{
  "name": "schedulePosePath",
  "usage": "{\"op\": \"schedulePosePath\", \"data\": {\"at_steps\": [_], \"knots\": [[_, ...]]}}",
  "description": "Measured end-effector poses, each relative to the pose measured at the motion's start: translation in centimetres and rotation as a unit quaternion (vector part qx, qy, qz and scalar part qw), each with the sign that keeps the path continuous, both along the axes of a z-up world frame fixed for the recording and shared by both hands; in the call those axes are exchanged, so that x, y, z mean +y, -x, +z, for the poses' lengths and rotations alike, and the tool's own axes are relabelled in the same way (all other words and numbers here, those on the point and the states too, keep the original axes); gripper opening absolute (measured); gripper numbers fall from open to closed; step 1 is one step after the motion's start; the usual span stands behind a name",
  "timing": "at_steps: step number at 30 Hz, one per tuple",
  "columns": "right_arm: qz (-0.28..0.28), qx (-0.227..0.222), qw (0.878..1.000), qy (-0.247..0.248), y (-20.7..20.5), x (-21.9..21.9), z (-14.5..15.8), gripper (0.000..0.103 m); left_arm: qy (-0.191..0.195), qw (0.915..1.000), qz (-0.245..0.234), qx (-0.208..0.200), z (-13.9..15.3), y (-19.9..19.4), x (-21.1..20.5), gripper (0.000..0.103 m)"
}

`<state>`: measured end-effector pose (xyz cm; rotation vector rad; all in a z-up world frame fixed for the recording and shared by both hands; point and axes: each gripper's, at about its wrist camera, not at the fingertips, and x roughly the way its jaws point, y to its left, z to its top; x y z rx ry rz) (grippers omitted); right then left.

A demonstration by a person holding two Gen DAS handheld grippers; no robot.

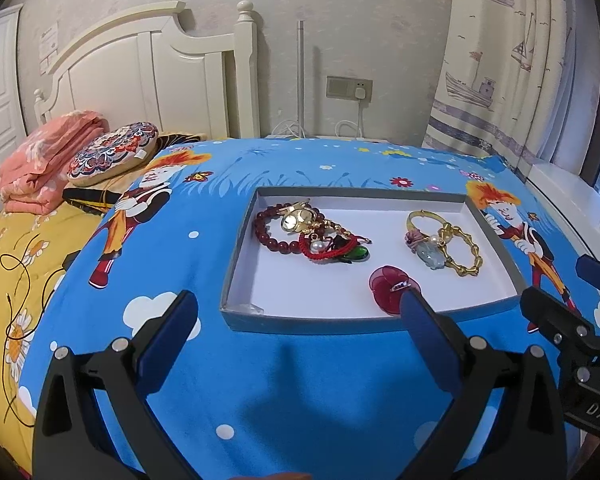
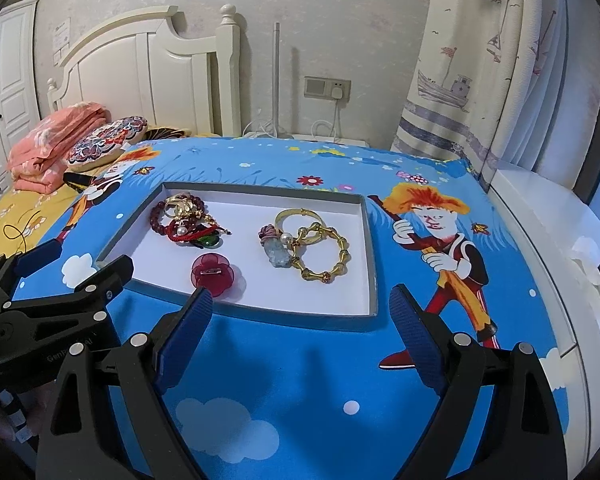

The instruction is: Organize jewelry

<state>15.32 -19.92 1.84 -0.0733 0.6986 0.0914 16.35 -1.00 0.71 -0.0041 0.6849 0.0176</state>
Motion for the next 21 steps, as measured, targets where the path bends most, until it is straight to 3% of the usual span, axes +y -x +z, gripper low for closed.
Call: {"op": "schedulePosePath", "data": {"at_steps": [21], "knots": [[0.004,-0.005,1.000,-0.001,0.39,0.08,0.37,0.084,-0.001,1.0000,-0.001,0.001,-0.01,0.15,-0.17,0.098]]}}
